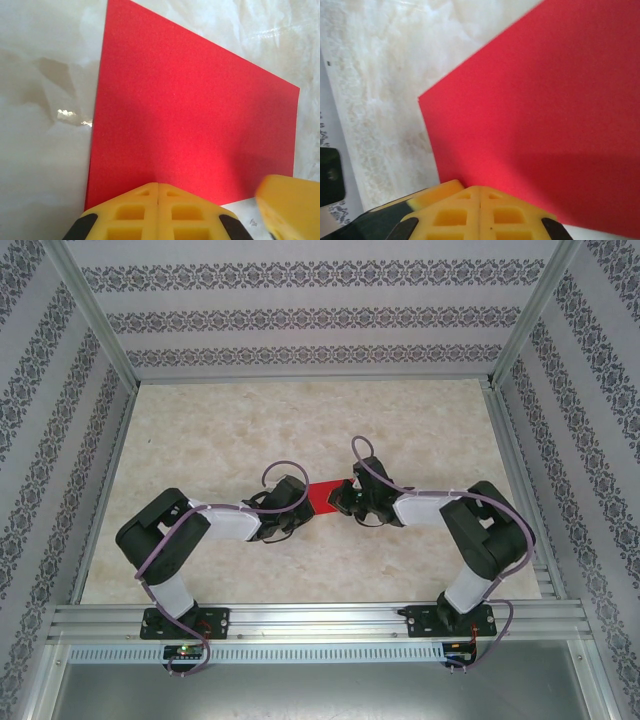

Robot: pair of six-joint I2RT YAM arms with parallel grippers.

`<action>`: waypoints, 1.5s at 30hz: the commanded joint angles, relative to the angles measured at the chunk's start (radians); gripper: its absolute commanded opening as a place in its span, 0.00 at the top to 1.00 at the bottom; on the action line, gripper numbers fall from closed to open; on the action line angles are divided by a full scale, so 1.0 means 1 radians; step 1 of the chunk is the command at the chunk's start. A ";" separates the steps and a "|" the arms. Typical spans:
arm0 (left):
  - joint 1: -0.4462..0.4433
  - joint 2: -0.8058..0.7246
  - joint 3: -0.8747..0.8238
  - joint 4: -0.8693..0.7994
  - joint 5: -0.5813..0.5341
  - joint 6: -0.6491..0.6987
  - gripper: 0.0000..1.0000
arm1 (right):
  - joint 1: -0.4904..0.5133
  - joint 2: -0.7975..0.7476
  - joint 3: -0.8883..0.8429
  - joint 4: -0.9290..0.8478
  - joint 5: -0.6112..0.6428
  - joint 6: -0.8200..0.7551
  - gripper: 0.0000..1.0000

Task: Fold a paper plane with a square sheet of paper (pick it up from the middle)
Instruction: First fold in half a square sheet of paper at the center of the table.

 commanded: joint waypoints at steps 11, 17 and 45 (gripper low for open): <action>0.011 0.027 0.023 -0.275 -0.069 -0.085 1.00 | -0.104 0.026 -0.104 0.005 0.022 -0.030 1.00; 0.011 0.028 0.025 -0.277 -0.062 -0.079 1.00 | -0.281 -0.089 -0.216 -0.071 0.043 -0.132 1.00; 0.397 -0.178 0.326 -0.690 0.004 0.461 0.18 | 0.089 0.208 0.557 -0.619 0.247 -0.274 0.70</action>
